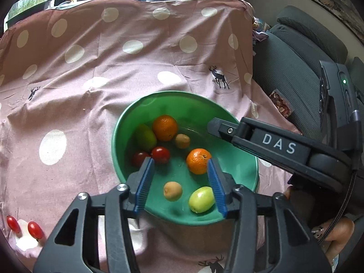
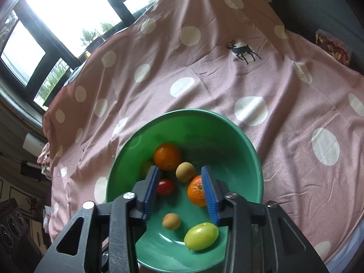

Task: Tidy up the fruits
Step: 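Move both grippers back to the last red cherry tomatoes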

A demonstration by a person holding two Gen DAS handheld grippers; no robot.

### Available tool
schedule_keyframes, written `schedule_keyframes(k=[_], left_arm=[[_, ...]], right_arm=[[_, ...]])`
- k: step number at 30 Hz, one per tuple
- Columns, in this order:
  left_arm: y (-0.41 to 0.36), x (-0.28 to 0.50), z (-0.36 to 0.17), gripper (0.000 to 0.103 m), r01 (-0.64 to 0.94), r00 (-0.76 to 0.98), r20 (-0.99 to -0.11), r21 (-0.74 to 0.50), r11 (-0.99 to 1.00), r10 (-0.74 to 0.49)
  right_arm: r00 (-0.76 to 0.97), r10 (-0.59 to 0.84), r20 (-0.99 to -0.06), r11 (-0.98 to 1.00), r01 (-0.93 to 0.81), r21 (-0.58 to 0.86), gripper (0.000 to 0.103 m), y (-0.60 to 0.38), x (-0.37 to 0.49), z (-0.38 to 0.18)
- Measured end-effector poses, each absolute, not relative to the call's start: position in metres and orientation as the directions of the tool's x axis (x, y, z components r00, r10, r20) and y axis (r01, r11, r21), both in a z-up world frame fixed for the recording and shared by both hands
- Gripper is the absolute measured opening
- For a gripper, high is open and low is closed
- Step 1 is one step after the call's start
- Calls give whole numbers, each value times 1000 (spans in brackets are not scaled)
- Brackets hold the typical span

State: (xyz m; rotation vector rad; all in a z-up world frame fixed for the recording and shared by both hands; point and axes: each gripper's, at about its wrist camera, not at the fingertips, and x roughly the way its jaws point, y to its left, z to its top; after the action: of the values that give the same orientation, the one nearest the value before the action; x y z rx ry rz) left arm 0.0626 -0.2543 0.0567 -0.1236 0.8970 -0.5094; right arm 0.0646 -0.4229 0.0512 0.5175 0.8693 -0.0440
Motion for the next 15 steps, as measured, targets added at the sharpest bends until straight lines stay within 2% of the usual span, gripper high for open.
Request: schedule_keyframes(k=[2,6,15], left_arm=[[-237,58,64,57,349,542,-703,-310,884,-460],[-189,48,74,59,262,603,-699,-280,923,-384],[-62,22,70,59,-14,674,-731,-161,987,-109]], right_arm=[[662,164,-731,883,232,408,52,-420,63,55],[670,158,-726,903,199,380,52,-405,61,64],[645,301,-702,922,-10,386,53,-332,64,75]])
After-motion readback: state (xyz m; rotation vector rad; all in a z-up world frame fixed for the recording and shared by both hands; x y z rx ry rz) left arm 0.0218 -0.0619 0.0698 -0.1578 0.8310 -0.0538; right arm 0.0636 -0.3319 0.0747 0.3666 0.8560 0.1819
